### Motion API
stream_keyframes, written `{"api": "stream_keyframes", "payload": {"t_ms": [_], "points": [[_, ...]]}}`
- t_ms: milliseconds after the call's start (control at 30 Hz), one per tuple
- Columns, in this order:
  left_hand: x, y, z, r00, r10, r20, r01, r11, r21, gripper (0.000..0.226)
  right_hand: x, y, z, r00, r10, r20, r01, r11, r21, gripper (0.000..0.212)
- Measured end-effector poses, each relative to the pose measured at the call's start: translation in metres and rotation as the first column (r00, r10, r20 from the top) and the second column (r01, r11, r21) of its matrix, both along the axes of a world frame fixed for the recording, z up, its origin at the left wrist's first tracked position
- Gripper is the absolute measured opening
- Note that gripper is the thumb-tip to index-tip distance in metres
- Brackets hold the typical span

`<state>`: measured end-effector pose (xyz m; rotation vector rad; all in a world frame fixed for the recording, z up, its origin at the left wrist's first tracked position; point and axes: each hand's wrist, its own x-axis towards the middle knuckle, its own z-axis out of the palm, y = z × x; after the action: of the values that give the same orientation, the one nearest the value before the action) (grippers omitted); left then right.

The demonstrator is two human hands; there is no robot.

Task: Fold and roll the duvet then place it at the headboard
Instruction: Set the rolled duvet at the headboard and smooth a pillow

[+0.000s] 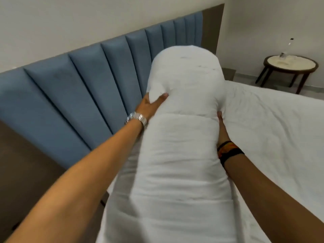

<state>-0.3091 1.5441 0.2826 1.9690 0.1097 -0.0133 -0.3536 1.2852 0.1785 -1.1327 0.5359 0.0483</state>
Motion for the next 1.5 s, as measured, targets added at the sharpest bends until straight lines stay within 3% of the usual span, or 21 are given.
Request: {"api": "stream_keyframes", "payload": {"t_ms": [100, 200, 300, 367, 433, 467, 533, 567, 600, 700, 767, 800, 867, 900, 1000, 1133, 1233, 1367, 1433, 1500], "points": [[0.071, 0.042, 0.011, 0.998, -0.059, -0.014, 0.060, 0.996, 0.060, 0.109, 0.047, 0.054, 0.007, 1.000, -0.003, -0.008, 0.003, 0.998, 0.062, 0.125], [0.150, 0.075, 0.015, 0.991, -0.131, -0.039, 0.135, 0.984, 0.117, 0.103, 0.107, 0.100, 0.000, 0.991, -0.132, -0.027, 0.134, 0.982, 0.134, 0.110], [0.230, 0.110, 0.006, 0.975, -0.213, -0.066, 0.220, 0.967, 0.132, 0.093, 0.168, 0.152, -0.017, 0.990, -0.138, -0.017, 0.139, 0.989, 0.050, 0.132], [0.273, 0.127, -0.011, 0.952, -0.301, -0.052, 0.306, 0.940, 0.152, 0.088, 0.207, 0.178, -0.040, 0.967, -0.223, -0.127, 0.238, 0.964, 0.117, 0.138], [0.312, 0.147, -0.048, 0.932, -0.360, -0.042, 0.359, 0.901, 0.242, 0.081, 0.243, 0.199, -0.074, 0.925, -0.271, -0.267, 0.306, 0.947, 0.099, 0.119], [0.326, 0.157, -0.076, 0.917, -0.392, -0.065, 0.391, 0.860, 0.328, 0.074, 0.257, 0.207, -0.094, 0.909, -0.260, -0.325, 0.291, 0.955, 0.051, 0.106], [0.319, 0.179, -0.143, 0.873, -0.437, -0.216, 0.473, 0.652, 0.593, 0.066, 0.271, 0.223, -0.127, 0.876, -0.222, -0.428, 0.198, 0.975, -0.100, 0.086], [0.303, 0.195, -0.180, 0.857, -0.424, -0.291, 0.496, 0.533, 0.685, 0.067, 0.278, 0.233, -0.139, 0.862, -0.221, -0.456, 0.141, 0.969, -0.203, 0.084], [0.281, 0.210, -0.215, 0.861, -0.407, -0.306, 0.484, 0.470, 0.738, 0.069, 0.283, 0.243, -0.149, 0.858, -0.233, -0.457, 0.086, 0.944, -0.318, 0.088], [0.228, 0.238, -0.289, 0.924, -0.368, -0.103, 0.289, 0.498, 0.818, 0.077, 0.303, 0.266, -0.165, 0.909, -0.266, -0.321, -0.027, 0.731, -0.682, 0.098], [0.233, 0.244, -0.315, 0.935, -0.355, -0.005, 0.206, 0.529, 0.824, 0.078, 0.315, 0.280, -0.181, 0.981, -0.148, -0.125, -0.045, 0.452, -0.891, 0.088], [0.241, 0.246, -0.325, 0.933, -0.360, 0.018, 0.186, 0.524, 0.831, 0.079, 0.320, 0.285, -0.192, 0.992, -0.065, -0.112, -0.085, 0.323, -0.943, 0.083], [0.256, 0.248, -0.341, 0.927, -0.374, 0.016, 0.175, 0.471, 0.865, 0.080, 0.327, 0.289, -0.212, 0.965, 0.038, -0.259, -0.261, 0.150, -0.954, 0.081], [0.261, 0.248, -0.348, 0.926, -0.376, -0.004, 0.183, 0.442, 0.878, 0.080, 0.331, 0.288, -0.220, 0.932, 0.066, -0.355, -0.361, 0.120, -0.925, 0.082], [0.267, 0.249, -0.355, 0.937, -0.340, -0.076, 0.222, 0.413, 0.883, 0.080, 0.341, 0.279, -0.218, 0.869, 0.171, -0.464, -0.487, 0.136, -0.863, 0.086], [0.254, 0.241, -0.327, 0.931, -0.295, -0.214, 0.330, 0.433, 0.839, 0.081, 0.277, 0.242, -0.191, 0.936, 0.191, -0.295, -0.340, 0.274, -0.900, 0.084], [0.220, 0.208, -0.290, 0.942, -0.307, -0.137, 0.288, 0.524, 0.802, 0.077, 0.192, 0.187, -0.186, 0.967, 0.051, -0.248, -0.251, 0.318, -0.914, 0.083], [0.143, 0.121, -0.270, 0.845, -0.532, -0.044, 0.389, 0.557, 0.734, 0.069, 0.071, 0.089, -0.184, 0.912, -0.232, -0.339, -0.269, 0.287, -0.919, 0.082], [0.102, 0.072, -0.276, 0.791, -0.591, -0.158, 0.524, 0.523, 0.672, 0.066, 0.005, 0.041, -0.186, 0.844, -0.365, -0.393, -0.279, 0.328, -0.903, 0.081], [0.066, 0.031, -0.290, 0.762, -0.576, -0.295, 0.623, 0.527, 0.579, 0.068, -0.054, -0.001, -0.191, 0.774, -0.448, -0.447, -0.241, 0.444, -0.863, 0.088]]}}
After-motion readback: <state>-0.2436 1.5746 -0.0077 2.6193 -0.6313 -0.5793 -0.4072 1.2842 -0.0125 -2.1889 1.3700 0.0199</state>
